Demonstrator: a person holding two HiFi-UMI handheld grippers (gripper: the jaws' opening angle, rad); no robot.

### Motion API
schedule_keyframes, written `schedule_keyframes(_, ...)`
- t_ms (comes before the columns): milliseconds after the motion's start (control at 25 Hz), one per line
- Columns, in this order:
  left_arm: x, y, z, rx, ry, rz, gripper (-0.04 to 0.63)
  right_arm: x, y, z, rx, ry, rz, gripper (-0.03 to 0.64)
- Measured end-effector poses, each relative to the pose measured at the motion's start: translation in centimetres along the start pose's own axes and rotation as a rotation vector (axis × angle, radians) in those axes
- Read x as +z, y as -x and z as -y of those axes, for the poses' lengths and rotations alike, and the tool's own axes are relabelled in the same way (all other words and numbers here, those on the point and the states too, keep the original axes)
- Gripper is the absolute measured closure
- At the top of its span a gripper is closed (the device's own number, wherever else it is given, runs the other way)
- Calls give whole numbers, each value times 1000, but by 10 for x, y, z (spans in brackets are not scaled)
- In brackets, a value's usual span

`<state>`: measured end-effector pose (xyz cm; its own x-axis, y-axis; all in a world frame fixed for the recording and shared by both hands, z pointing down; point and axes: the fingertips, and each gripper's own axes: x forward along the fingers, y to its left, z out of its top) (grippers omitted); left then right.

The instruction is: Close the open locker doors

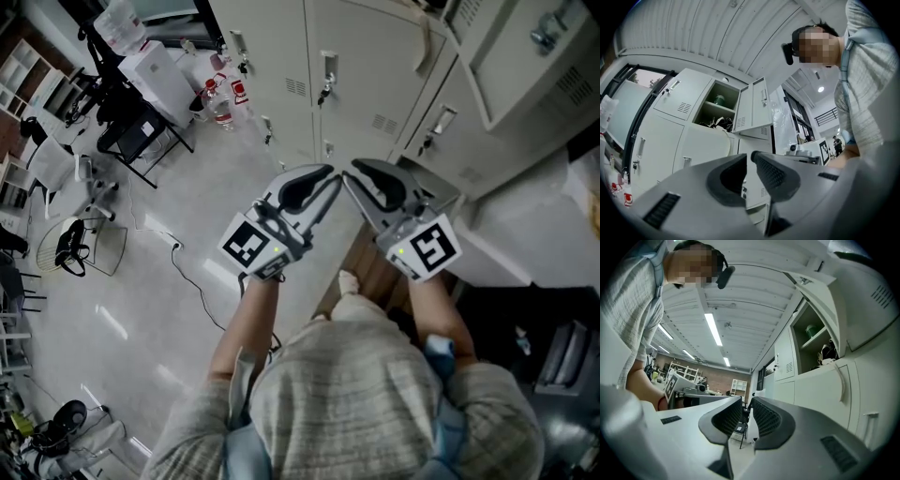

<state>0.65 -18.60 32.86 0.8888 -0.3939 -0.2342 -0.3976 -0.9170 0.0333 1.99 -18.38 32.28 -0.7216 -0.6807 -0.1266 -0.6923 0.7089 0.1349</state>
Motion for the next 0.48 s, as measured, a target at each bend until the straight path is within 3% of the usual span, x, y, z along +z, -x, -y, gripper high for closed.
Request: schedule_keyframes(480,5,-9,54,-126,-37,3,526,21,51,-12,-92,36,19,541)
